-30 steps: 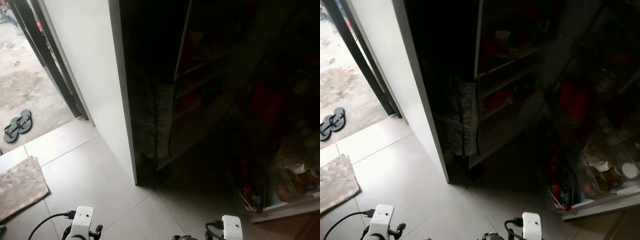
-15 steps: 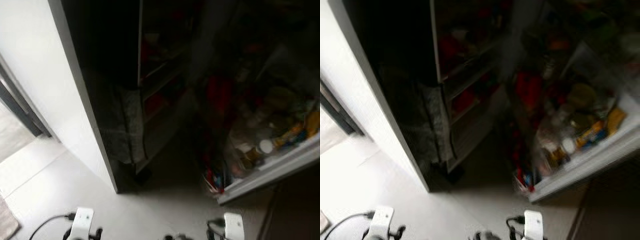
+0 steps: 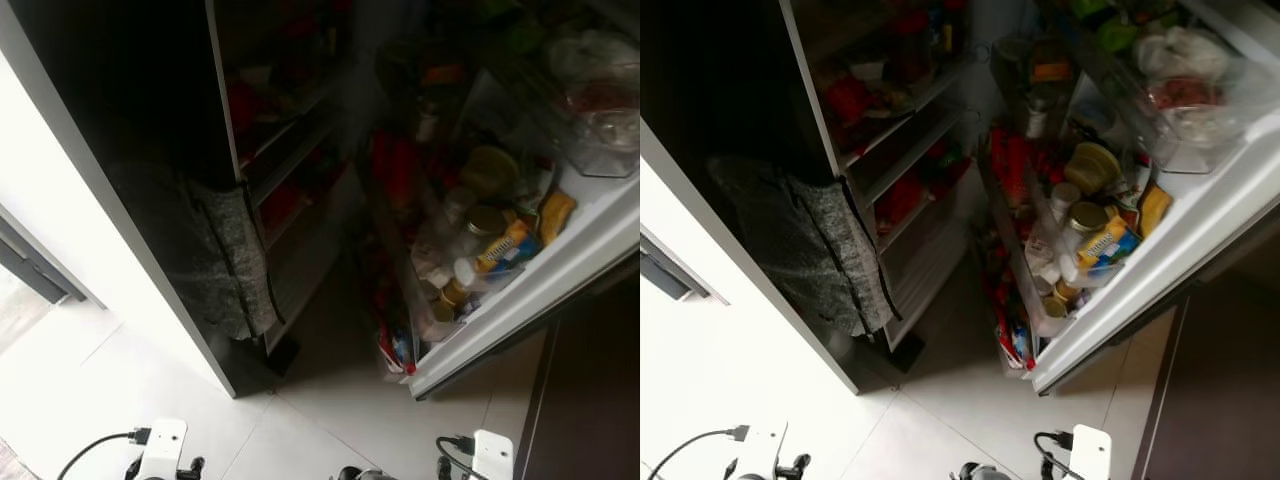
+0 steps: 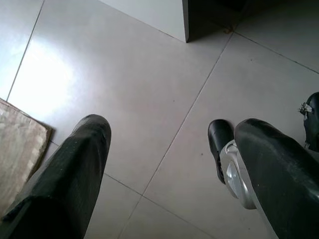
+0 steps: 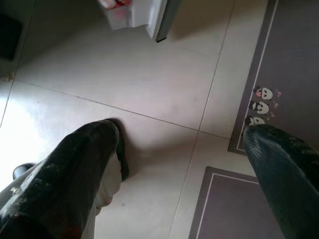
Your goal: Restocking fridge
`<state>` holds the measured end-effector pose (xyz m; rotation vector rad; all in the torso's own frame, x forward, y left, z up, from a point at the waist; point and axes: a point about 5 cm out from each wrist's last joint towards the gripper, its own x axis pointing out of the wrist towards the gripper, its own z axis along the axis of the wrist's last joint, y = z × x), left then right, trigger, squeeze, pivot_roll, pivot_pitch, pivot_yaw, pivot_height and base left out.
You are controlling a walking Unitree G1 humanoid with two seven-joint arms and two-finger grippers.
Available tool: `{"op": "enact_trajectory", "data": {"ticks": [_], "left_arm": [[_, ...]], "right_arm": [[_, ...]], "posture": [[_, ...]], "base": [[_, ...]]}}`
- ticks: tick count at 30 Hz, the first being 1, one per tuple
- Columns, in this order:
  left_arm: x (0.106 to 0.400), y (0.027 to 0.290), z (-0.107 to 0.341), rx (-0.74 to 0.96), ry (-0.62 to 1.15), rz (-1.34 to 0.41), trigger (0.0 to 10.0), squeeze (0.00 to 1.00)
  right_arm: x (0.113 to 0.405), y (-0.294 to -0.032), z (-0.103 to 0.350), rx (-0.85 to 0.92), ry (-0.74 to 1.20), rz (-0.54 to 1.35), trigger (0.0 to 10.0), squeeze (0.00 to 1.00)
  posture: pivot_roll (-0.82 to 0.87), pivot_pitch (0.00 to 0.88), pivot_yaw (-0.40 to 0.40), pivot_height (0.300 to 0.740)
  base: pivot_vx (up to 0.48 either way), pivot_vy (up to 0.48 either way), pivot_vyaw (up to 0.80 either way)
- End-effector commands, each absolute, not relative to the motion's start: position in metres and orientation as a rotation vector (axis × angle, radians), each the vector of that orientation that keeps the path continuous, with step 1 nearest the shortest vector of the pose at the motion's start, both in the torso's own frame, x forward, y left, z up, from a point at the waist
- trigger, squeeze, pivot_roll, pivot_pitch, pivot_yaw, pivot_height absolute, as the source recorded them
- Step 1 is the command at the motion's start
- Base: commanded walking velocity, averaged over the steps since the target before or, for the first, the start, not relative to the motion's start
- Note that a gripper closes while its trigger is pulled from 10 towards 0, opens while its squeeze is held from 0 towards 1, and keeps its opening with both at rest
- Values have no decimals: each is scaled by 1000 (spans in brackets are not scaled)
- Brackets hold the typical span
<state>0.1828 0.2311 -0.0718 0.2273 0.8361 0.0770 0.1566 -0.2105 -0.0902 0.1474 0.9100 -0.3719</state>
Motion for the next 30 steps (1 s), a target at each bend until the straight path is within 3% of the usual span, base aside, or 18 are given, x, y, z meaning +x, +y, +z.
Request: {"op": "enact_trajectory", "data": {"ticks": [1,5,16,22,27,30], "left_arm": [[176,227,-76,234,864,57,10000,0],[177,227,-76,235,863,56,10000,0],[176,225,-77,240,861,51,10000,0],[174,224,-78,249,873,42,10000,0],[173,221,-80,268,883,19,10000,0],[172,221,-80,271,885,16,10000,0]], "right_arm": [[147,-223,-91,158,911,-462,10000,0],[146,-244,-85,193,844,-626,10000,0],[161,-266,-67,165,683,-744,10000,0],[180,-265,-55,135,574,-699,10000,0],[206,-263,-36,-28,464,-572,10000,0],[222,-263,-25,-6,399,-534,10000,0]], "posture": [[16,172,-45,740],[17,170,-46,740],[13,168,-50,740],[2,164,-54,740],[8,151,-55,740],[2,144,-54,740]], "base": [[0,0,0],[0,0,0],[0,0,0],[0,0,0],[0,0,0],[0,0,0]]}}
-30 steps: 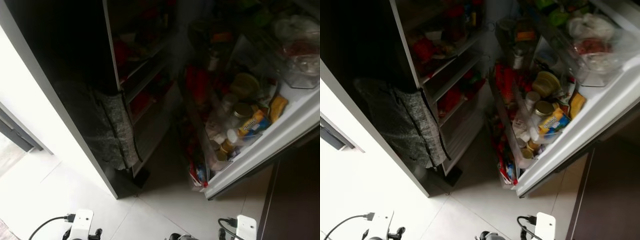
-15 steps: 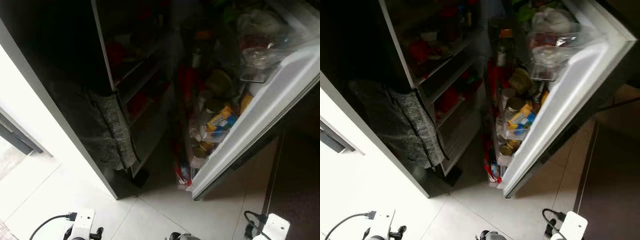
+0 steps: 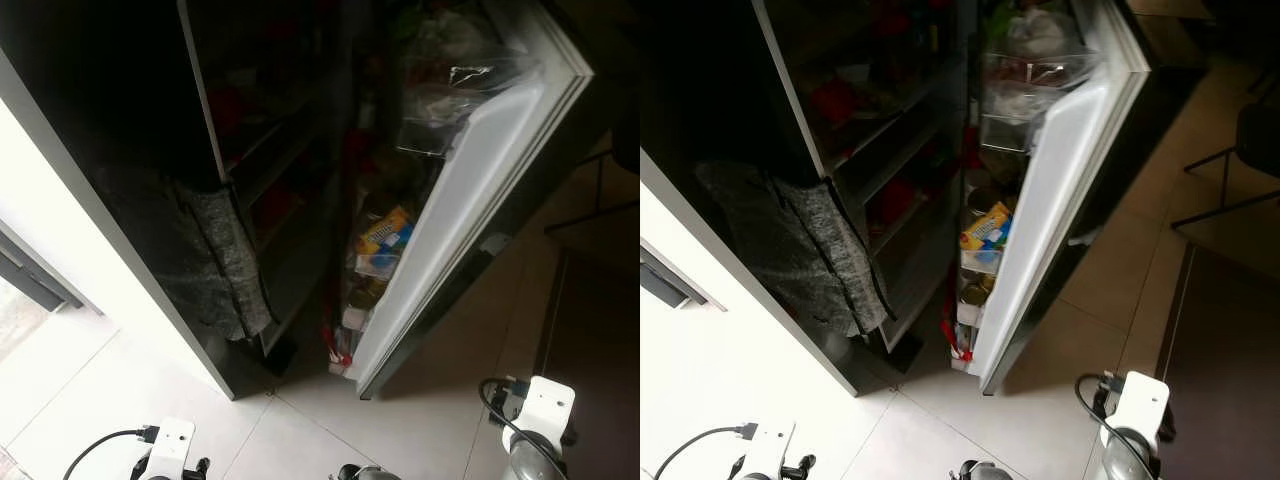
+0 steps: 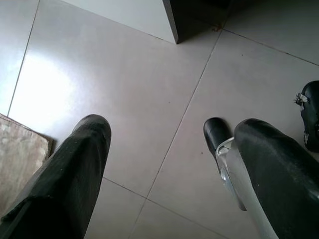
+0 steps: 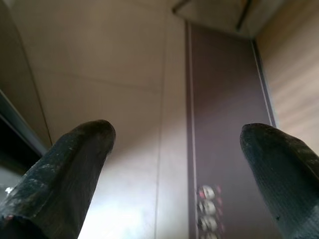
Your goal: Restocking fridge
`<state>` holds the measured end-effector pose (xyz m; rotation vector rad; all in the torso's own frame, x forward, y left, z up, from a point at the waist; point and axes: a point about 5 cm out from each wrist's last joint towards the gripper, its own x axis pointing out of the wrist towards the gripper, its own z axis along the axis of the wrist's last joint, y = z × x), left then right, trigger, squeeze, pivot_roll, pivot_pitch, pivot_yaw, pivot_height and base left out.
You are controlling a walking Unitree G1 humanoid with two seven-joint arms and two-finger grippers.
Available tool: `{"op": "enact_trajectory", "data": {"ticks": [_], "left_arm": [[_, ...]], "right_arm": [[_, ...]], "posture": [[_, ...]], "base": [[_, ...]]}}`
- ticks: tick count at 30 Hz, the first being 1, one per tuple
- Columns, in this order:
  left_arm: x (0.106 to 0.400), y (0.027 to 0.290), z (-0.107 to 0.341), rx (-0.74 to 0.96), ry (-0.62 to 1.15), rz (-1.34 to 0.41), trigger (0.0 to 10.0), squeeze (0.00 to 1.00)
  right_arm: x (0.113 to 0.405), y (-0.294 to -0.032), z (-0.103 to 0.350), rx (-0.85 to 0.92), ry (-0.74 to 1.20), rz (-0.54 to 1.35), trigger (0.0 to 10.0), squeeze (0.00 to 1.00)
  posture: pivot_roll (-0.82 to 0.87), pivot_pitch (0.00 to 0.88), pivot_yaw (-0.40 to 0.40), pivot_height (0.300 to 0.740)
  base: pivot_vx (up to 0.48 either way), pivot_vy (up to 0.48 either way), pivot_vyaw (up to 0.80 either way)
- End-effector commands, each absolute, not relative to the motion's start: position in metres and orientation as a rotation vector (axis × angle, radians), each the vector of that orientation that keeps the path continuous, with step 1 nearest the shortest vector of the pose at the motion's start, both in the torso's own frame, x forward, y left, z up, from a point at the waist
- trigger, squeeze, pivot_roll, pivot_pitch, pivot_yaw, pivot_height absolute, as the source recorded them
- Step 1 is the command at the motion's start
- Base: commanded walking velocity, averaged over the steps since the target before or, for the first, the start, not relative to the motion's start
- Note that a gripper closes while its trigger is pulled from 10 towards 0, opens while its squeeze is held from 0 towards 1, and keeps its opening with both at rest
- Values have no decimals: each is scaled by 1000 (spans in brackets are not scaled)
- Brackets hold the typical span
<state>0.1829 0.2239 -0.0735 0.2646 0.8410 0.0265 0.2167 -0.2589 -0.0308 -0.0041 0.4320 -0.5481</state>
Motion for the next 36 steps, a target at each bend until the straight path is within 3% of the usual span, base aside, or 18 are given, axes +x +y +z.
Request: {"op": "enact_trajectory", "data": {"ticks": [1,12,16,36], "left_arm": [[172,221,-80,273,886,14,10000,0],[165,223,-83,305,910,-1,10000,0],[164,224,-83,315,915,-4,10000,0],[166,228,-82,321,913,11,10000,0]], "right_arm": [[225,-263,-23,-2,388,-529,10000,0],[265,-251,10,12,217,-386,10000,0],[288,-232,26,-10,171,-194,10000,0],[353,-181,91,-41,85,275,10000,0]], "posture": [[2,144,-54,740],[6,133,-52,740],[8,136,-53,740],[16,174,-52,740]], "base": [[0,0,0],[0,0,0],[0,0,0],[0,0,0]]}}
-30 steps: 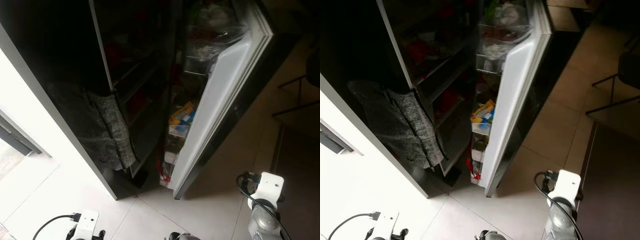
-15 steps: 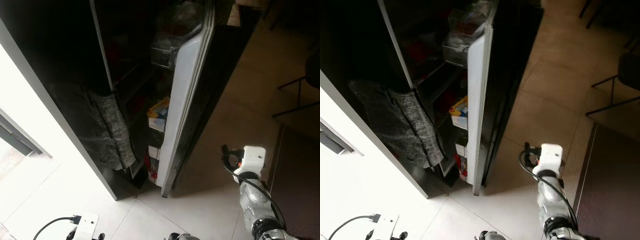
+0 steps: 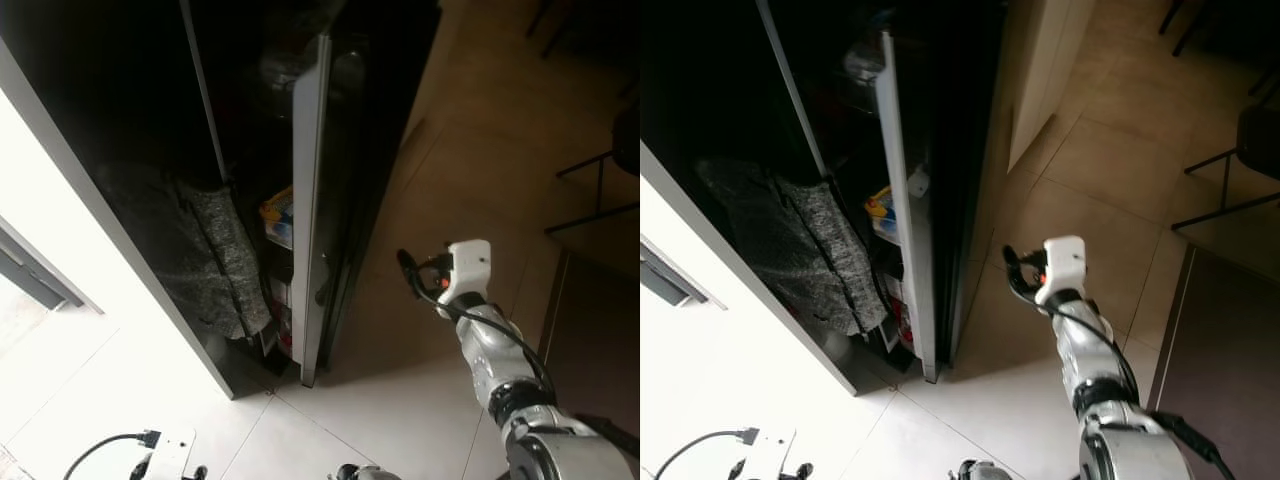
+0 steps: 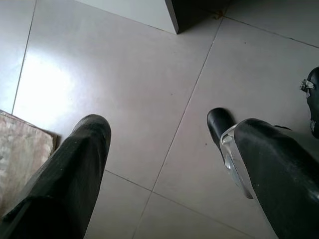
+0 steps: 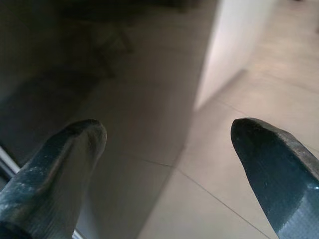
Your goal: Restocking fridge
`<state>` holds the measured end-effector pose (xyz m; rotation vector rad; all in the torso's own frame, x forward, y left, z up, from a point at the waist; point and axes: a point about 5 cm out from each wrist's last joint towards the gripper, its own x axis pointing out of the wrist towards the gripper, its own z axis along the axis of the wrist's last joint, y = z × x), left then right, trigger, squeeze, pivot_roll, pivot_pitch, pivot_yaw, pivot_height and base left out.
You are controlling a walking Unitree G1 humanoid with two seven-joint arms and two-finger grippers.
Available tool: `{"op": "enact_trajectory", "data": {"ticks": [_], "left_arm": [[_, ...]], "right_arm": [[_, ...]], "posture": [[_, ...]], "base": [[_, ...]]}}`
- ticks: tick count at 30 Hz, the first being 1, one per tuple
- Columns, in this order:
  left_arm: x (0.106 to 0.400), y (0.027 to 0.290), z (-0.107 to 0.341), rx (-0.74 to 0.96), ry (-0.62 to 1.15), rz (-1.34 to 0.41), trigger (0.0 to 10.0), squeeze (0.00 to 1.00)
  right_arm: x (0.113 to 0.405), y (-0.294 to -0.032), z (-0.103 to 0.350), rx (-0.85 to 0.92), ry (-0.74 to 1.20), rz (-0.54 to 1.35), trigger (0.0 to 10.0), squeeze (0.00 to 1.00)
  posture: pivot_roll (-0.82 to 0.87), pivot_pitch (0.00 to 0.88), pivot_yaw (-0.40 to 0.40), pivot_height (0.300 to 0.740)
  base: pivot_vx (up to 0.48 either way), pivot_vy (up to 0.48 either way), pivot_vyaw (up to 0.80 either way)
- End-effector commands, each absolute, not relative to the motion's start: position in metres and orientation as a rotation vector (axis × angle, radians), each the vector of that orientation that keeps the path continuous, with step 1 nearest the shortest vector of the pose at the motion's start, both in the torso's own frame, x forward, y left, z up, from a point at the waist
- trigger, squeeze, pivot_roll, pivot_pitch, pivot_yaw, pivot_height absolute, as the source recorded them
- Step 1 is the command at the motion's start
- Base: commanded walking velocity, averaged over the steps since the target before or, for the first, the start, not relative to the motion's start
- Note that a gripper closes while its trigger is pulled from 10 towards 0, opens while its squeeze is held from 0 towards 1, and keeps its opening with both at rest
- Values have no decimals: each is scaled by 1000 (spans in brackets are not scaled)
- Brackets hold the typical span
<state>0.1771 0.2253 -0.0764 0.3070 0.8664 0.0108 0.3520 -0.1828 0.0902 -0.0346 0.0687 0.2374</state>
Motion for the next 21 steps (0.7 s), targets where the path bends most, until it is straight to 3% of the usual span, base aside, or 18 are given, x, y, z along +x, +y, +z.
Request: {"op": "enact_trajectory", "data": {"ticks": [1,6,21], "left_arm": [[166,228,-82,321,912,12,10000,0],[166,227,-82,321,911,9,10000,0],[164,226,-82,325,910,5,10000,0]], "right_arm": [[356,-178,96,-60,71,303,10000,0],[369,-164,119,-166,22,397,10000,0],[388,-140,151,-148,0,480,10000,0]], "posture": [[16,176,-52,740],[10,184,-51,740],[24,189,-51,740]], "base": [[0,0,0],[0,0,0],[0,0,0]]}}
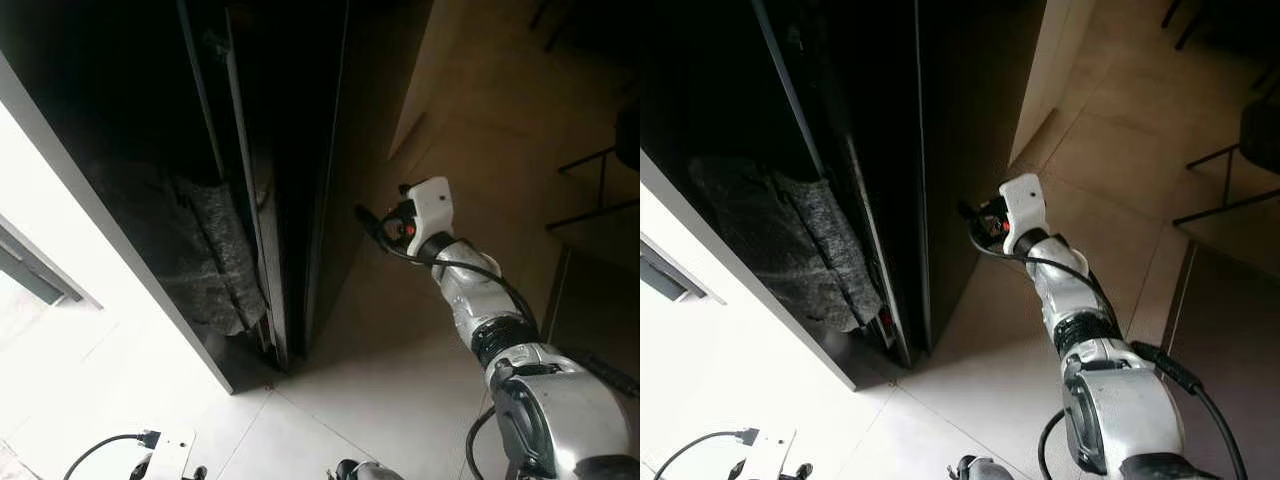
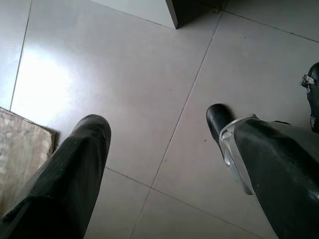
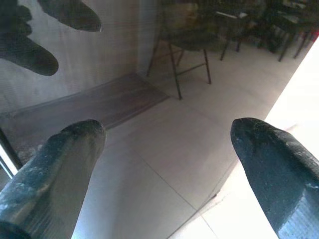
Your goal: Restocking fridge
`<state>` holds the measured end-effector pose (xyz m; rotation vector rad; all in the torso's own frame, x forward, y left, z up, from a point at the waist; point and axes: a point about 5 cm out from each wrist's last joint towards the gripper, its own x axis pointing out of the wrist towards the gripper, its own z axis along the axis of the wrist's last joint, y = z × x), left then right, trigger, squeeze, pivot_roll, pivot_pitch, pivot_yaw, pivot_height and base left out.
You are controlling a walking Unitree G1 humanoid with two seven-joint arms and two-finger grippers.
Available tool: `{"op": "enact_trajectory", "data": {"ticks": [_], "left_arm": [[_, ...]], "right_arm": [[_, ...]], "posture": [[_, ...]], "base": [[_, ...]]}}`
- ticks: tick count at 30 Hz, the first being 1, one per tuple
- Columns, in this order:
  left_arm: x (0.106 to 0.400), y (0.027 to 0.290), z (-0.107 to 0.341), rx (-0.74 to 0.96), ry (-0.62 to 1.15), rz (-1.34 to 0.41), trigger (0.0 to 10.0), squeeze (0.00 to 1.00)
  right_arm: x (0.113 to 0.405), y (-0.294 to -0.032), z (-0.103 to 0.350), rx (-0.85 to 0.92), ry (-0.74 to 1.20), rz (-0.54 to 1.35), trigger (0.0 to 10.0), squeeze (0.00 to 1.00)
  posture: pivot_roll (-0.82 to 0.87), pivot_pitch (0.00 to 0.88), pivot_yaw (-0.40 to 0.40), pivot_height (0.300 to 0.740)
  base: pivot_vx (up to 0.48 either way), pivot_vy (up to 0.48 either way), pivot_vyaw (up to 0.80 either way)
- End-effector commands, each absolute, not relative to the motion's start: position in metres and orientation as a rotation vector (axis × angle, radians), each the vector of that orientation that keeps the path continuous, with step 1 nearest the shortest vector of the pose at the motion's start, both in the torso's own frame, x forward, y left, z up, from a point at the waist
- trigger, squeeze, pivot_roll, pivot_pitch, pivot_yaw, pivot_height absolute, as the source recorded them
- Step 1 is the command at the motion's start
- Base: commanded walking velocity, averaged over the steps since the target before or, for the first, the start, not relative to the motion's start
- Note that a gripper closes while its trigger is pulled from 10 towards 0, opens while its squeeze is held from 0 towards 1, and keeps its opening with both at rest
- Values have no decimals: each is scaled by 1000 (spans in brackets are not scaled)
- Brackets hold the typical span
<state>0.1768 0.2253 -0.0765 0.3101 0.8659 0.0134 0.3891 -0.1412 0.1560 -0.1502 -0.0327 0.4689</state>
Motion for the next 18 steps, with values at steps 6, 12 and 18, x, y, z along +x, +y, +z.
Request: {"op": "enact_trajectory", "data": {"ticks": [6,12,18], "left_arm": [[164,229,-82,327,910,9,10000,0],[164,228,-82,325,909,8,10000,0],[165,225,-82,319,906,8,10000,0]], "right_arm": [[394,-125,162,-113,-1,520,10000,0],[395,-114,164,-92,11,545,10000,0],[395,-103,162,-83,31,573,10000,0]], "posture": [[29,188,-53,740],[36,183,-57,740],[46,179,-61,740]], "base": [[0,0,0],[0,0,0],[0,0,0]]}}
